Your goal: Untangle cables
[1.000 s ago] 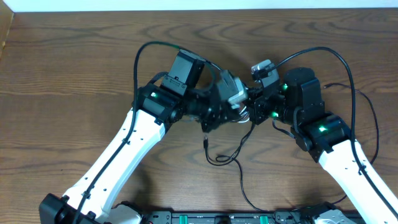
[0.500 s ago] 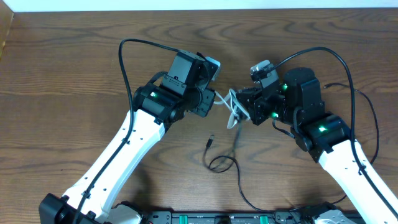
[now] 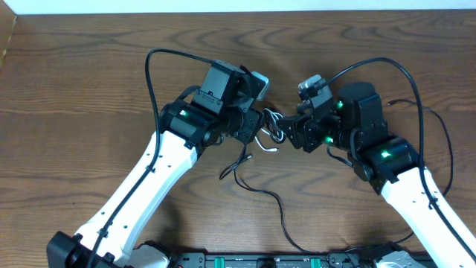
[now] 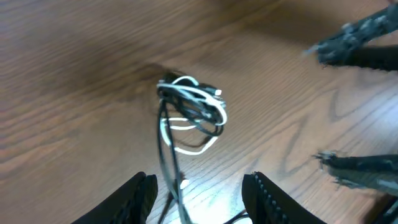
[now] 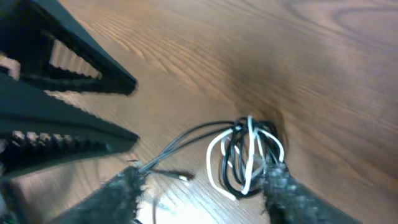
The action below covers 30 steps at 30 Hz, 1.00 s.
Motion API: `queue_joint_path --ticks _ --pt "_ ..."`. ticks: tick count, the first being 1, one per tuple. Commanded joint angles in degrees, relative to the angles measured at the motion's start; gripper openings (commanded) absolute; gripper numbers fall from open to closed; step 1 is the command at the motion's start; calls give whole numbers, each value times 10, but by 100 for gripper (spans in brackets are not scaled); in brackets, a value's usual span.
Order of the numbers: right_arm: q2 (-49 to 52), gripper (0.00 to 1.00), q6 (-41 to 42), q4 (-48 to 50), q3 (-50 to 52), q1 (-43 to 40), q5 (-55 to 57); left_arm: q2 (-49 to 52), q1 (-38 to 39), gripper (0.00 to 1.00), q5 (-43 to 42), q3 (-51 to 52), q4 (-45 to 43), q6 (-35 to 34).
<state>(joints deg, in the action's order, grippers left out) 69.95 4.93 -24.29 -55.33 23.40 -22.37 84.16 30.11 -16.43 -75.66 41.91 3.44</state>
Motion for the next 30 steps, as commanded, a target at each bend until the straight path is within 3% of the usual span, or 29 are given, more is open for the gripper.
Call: queue_joint_path --ticks 1,2,3,8,18,26,28,29,30 --pt "-2 68 -3 -17 -4 2 34 1 -2 51 58 -3 12 8" --pt "-2 69 -3 -22 -4 2 34 2 -2 60 75 -2 14 8" --pt "-2 70 -3 -26 -4 2 34 4 -2 63 86 -2 14 8" --pt "-2 74 -3 -38 -4 2 64 40 -2 69 127 11 14 8" --pt "-2 85 -3 -55 -4 2 135 144 -1 69 5 15 4 45" --pt "-2 85 -4 -56 -4 2 148 205 -1 69 -1 15 -15 45" --pt "-2 82 -3 -57 -4 2 148 214 -1 42 -1 15 -14 45" --pt "-2 80 -4 -62 -4 2 148 215 -1 8 -4 15 -13 44" --pt "-2 77 -9 -65 -4 2 148 215 -1 8 -8 15 -13 45"
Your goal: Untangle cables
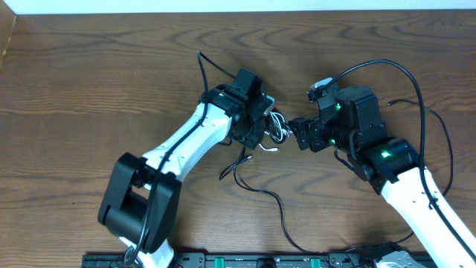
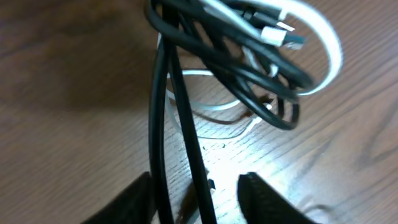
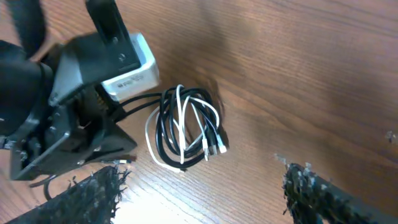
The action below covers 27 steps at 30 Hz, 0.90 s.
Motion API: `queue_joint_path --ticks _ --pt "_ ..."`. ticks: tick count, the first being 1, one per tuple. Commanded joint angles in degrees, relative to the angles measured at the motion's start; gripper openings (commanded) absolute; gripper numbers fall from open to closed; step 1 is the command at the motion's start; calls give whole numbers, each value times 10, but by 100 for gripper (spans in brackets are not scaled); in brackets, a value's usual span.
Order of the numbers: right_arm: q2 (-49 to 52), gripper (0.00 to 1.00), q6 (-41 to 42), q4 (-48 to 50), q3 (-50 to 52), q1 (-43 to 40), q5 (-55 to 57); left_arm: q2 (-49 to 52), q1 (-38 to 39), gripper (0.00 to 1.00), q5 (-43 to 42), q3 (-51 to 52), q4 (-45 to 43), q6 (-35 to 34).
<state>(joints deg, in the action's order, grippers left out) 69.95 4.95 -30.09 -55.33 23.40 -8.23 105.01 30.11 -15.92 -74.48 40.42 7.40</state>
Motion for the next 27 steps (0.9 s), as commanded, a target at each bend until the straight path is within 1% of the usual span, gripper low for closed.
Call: queue_joint_path --ticks 1,3,5,7,9,11,14,16,20,22,26,27 --pt "-2 73 -10 -11 -4 2 8 6 -1 8 -19 3 2 5" --pt "-2 60 -10 -18 -4 2 13 1 -2 8 -43 3 3 5" --pt "-2 55 -9 -19 -4 2 12 -6 -2 7 -48 3 3 5" --pt "-2 47 -7 -19 -4 2 4 -22 -2 8 -58 3 9 5" --pt "-2 44 -8 -19 -4 2 -4 -42 -2 7 -60 3 9 5" --pt "-2 46 -8 -19 -4 2 -19 -66 -2 7 -63 3 9 5" --pt "-2 56 -8 -19 -4 2 -47 -125 -2 7 -80 3 3 5" --pt "-2 60 -8 -18 -4 2 -59 -160 -1 7 -90 3 -4 6" --pt "-2 65 -10 -4 -4 3 -64 -228 -1 7 -122 3 -6 33" --pt "-2 67 -9 20 -4 3 -96 -245 -1 8 -122 3 -4 33" --pt "-2 77 -7 48 -4 3 -135 -253 -1 7 -122 3 -4 30" --pt "-2 77 -7 48 -4 3 -139 -253 -1 7 -122 3 -4 30"
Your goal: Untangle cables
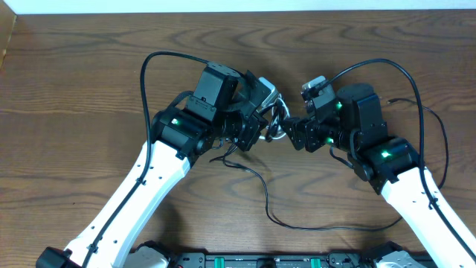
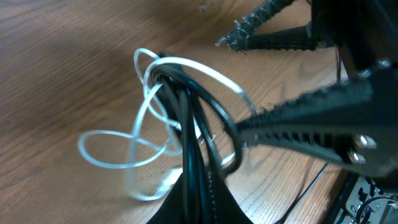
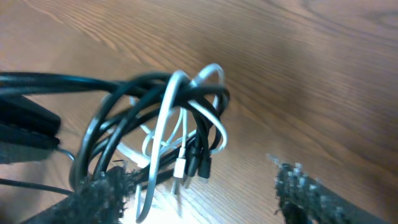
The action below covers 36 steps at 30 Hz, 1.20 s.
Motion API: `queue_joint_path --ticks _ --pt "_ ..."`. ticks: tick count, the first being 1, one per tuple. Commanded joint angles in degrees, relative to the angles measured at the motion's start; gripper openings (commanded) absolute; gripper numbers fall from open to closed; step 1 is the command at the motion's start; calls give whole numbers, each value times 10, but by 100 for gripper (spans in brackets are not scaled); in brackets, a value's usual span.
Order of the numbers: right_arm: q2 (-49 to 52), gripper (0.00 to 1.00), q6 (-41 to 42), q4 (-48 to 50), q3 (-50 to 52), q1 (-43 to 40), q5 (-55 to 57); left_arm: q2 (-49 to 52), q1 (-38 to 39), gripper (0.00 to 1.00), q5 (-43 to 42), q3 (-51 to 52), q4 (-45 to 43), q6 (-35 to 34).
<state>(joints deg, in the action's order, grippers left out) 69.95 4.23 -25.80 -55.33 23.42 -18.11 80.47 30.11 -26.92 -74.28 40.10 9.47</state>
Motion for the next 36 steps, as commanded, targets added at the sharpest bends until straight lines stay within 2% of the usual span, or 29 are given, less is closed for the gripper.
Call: queue_joint_path --ticks 1,12,16,19,21,22,23,26,27,31,36 --pt "-2 78 0 5 -4 3 -43 -7 -1 8 -12 1 -1 9" --pt "-2 83 32 16 -4 3 -67 -7 2 8 -11 1 1 10" --pt "-2 81 39 26 -4 3 -66 -7 6 8 -61 1 -1 10" --pt "8 69 38 26 -4 3 -54 -8 9 8 -93 1 -3 10" --pt "27 52 38 26 -4 3 -35 -8 9 8 -118 1 -3 10" --pt "35 49 38 26 -4 3 -30 -8 9 8 -126 1 -3 10" --pt "44 40 38 26 -4 2 -28 -9 9 7 -130 1 -3 10" --pt "78 5 39 26 -4 2 -29 -10 7 8 -126 1 -1 10" --pt "84 1 39 26 -4 2 -29 -10 7 8 -120 1 0 10" --pt "93 1 45 21 -4 -1 -22 -12 4 8 -57 1 23 10" --pt "93 1 59 -22 -4 -39 40 -39 -5 7 -53 1 33 10"
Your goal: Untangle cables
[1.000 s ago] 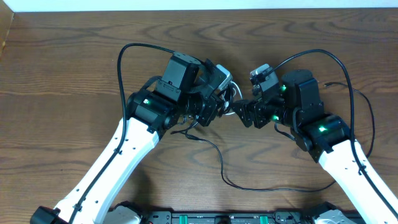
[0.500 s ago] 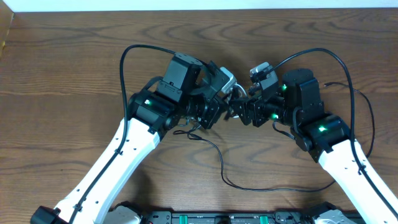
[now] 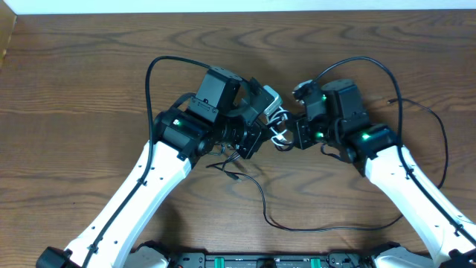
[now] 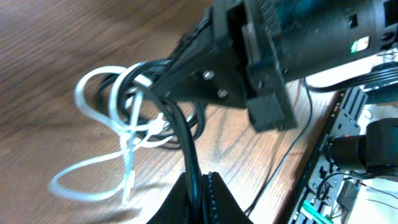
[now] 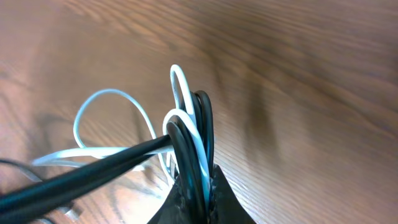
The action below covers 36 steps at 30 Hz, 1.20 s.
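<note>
The tangle [image 3: 277, 128] of black and white cables hangs between both grippers at the table's middle. My left gripper [image 3: 256, 134] is shut on a black cable [image 4: 180, 134], which runs up from its closed jaws [image 4: 200, 177] into the knot. A white cable [image 4: 93, 93] loops out to the left of that. My right gripper [image 3: 294, 132] is shut on the bundle of loops [image 5: 189, 124], black and white strands pinched together at its tips [image 5: 198, 180]. Two black strands [image 5: 81, 174] stretch from the bundle toward the lower left, and a white loop [image 5: 106, 99] sags beside them.
A long black cable tail [image 3: 260, 197] trails from the tangle over the wooden table [image 3: 74, 74] toward the front. The arms' own black leads arc above each wrist. An equipment rack [image 3: 245, 260] lines the front edge.
My right gripper was open beside the lifted tangle; now it is shut on the loops. The left gripper still holds the black cable, and the strands between the two look pulled straighter.
First both grippers stood open on either side of the tangle lying on the table. Then the left gripper was down at its black strands. After that it held the black cable with the tangle raised, and now the right gripper grips the loops too.
</note>
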Motion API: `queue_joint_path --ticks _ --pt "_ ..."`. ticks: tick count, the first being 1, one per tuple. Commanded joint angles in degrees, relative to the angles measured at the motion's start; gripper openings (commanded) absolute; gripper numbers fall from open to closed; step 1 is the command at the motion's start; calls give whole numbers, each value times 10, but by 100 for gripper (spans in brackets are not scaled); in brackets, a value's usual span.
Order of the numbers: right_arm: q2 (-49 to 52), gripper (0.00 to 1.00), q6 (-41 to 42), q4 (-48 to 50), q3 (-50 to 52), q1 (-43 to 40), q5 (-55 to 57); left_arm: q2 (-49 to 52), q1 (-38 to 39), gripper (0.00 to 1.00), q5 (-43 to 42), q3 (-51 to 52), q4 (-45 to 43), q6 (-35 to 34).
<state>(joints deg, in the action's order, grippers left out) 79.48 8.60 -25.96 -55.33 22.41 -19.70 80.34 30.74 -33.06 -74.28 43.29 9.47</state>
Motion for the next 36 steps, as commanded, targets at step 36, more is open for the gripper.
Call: queue_joint_path --ticks 36 --pt "-2 1 -84 26 -4 -265 -385 -188 -244 25 109 1 111 -35"
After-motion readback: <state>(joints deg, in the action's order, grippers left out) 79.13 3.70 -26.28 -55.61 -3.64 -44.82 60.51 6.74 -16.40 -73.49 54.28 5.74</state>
